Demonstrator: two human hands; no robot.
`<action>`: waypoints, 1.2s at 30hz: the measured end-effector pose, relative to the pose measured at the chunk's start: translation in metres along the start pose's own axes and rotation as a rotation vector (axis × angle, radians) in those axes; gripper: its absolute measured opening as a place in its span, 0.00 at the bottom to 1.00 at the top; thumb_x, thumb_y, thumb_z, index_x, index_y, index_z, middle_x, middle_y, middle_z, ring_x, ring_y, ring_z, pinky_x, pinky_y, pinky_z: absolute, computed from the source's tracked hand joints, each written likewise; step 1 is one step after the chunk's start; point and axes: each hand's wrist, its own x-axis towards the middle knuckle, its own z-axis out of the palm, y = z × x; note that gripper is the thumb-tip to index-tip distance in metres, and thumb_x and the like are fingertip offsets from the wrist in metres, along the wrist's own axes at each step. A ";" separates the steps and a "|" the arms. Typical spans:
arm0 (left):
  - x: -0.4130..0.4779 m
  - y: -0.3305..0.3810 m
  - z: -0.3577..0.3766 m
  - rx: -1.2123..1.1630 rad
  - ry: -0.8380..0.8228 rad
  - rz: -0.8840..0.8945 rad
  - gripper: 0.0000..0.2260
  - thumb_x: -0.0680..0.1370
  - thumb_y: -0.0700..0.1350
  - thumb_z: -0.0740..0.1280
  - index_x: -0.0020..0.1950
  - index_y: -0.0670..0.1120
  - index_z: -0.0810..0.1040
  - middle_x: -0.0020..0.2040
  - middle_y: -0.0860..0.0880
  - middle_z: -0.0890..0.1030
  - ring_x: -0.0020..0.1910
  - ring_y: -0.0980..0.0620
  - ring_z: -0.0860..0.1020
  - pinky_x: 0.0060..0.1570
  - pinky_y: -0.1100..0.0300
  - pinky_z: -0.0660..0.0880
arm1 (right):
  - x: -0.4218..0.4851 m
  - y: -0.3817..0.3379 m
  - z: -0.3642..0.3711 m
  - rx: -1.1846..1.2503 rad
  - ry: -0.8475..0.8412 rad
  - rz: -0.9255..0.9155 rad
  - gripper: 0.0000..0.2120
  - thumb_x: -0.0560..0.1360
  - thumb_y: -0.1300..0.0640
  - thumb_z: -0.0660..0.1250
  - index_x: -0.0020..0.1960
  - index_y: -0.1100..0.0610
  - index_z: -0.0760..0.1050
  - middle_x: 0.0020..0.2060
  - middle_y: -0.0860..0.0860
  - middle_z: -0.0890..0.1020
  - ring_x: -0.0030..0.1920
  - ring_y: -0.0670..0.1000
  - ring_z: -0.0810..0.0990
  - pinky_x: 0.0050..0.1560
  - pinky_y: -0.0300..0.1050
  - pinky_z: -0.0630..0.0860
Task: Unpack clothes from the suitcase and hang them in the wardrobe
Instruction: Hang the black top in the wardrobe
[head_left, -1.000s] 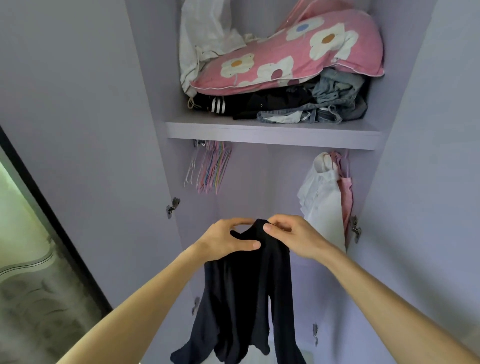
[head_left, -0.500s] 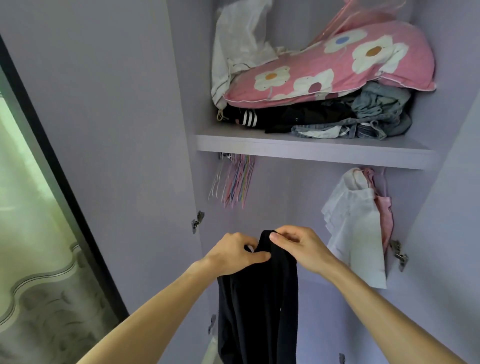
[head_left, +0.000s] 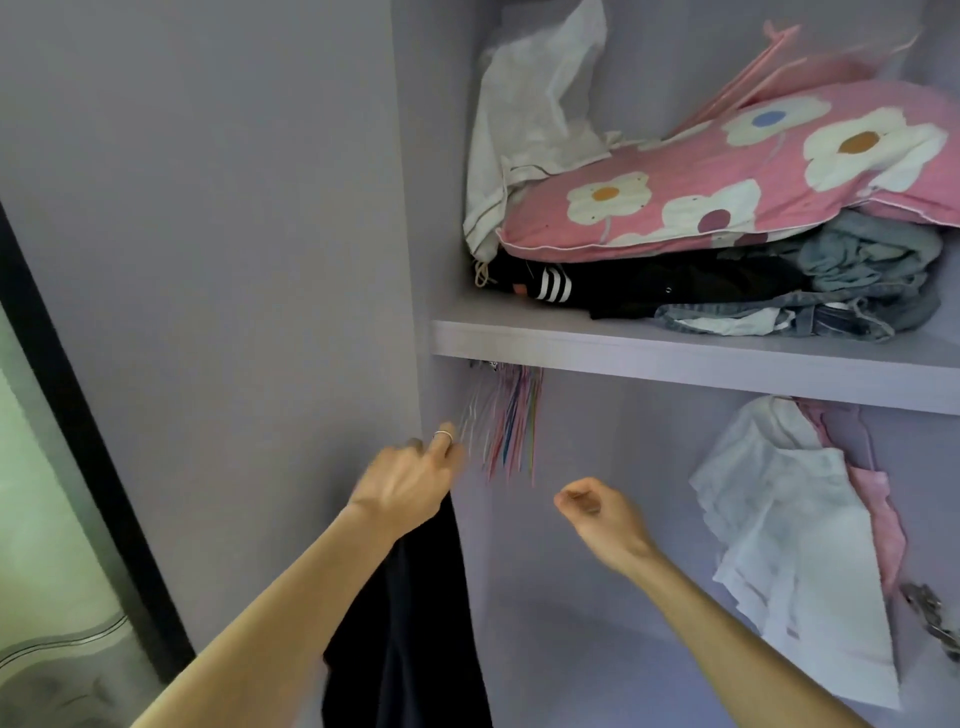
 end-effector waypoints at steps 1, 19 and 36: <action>0.002 -0.014 0.010 0.049 0.028 -0.002 0.15 0.59 0.36 0.74 0.44 0.44 0.79 0.53 0.43 0.81 0.24 0.47 0.69 0.19 0.61 0.67 | 0.017 0.001 0.006 -0.016 0.003 0.023 0.06 0.77 0.52 0.69 0.53 0.53 0.79 0.47 0.46 0.82 0.52 0.49 0.80 0.51 0.38 0.71; 0.030 -0.056 0.092 0.586 0.091 -0.229 0.28 0.83 0.51 0.41 0.80 0.40 0.45 0.81 0.39 0.43 0.80 0.41 0.41 0.76 0.40 0.36 | 0.210 0.066 0.126 -0.010 0.107 0.217 0.11 0.78 0.60 0.63 0.52 0.64 0.81 0.45 0.59 0.84 0.45 0.58 0.83 0.52 0.52 0.81; 0.010 -0.063 0.121 0.274 0.266 -0.062 0.18 0.79 0.37 0.45 0.58 0.41 0.74 0.66 0.33 0.75 0.72 0.37 0.69 0.75 0.45 0.60 | 0.144 0.025 0.094 -0.251 0.412 0.133 0.20 0.83 0.53 0.50 0.62 0.63 0.74 0.59 0.67 0.78 0.59 0.67 0.76 0.56 0.54 0.72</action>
